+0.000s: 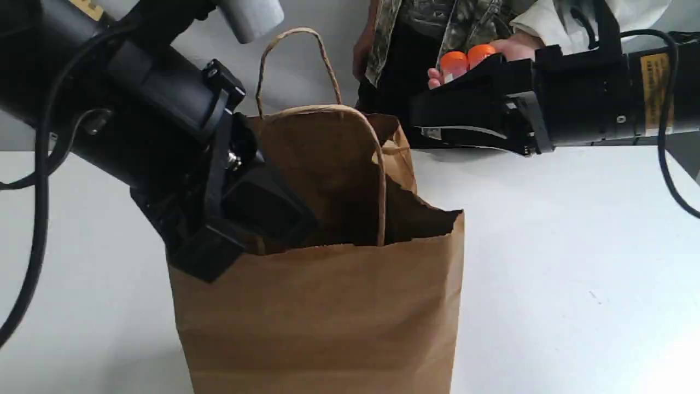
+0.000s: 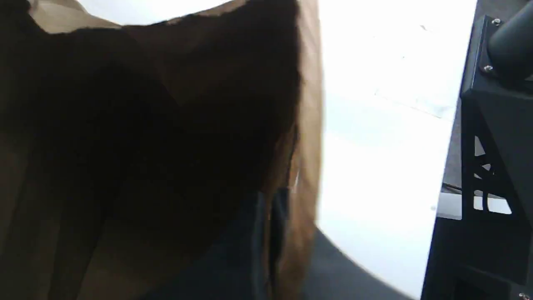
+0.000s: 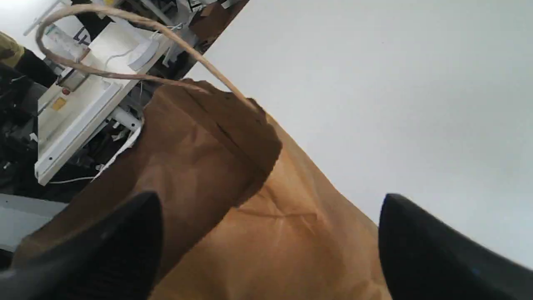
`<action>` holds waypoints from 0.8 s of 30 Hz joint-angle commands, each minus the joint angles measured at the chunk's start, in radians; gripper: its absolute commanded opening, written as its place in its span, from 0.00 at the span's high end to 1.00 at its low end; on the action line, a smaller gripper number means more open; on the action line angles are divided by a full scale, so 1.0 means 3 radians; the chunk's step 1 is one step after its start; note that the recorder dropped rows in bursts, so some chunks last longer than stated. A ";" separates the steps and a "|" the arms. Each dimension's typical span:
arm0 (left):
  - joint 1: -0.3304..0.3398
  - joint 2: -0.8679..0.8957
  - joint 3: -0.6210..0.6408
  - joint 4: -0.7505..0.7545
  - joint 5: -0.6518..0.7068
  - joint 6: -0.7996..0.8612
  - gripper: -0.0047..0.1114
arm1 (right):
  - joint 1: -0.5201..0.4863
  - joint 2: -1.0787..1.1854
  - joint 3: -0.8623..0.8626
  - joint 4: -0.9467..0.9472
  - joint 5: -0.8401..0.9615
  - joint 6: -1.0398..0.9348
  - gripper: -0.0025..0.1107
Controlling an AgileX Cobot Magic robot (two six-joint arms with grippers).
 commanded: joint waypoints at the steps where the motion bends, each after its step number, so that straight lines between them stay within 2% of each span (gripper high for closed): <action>1: -0.0011 -0.0030 0.0014 -0.0044 -0.0045 0.0006 0.96 | 0.0167 0.0079 -0.0096 0.0014 0.0013 -0.0138 0.35; 9: -0.0011 -0.0030 0.0014 -0.0044 -0.0058 0.0013 0.96 | 0.0310 0.0457 -0.0529 0.0014 0.0237 0.0224 0.35; 20: -0.0011 -0.0030 0.0014 -0.0044 -0.0121 0.0102 0.96 | 0.0399 0.0841 -0.0562 0.0014 -0.0135 0.0095 0.36; 22: -0.0011 -0.0016 0.0014 -0.0044 -0.0121 0.0101 0.96 | 0.0437 0.0849 -0.0562 0.0014 -0.0128 0.0023 0.45; 24: -0.0011 0.0008 0.0014 -0.0044 -0.0121 0.0101 0.96 | 0.0437 0.0849 -0.0562 0.0014 -0.0141 0.0023 0.67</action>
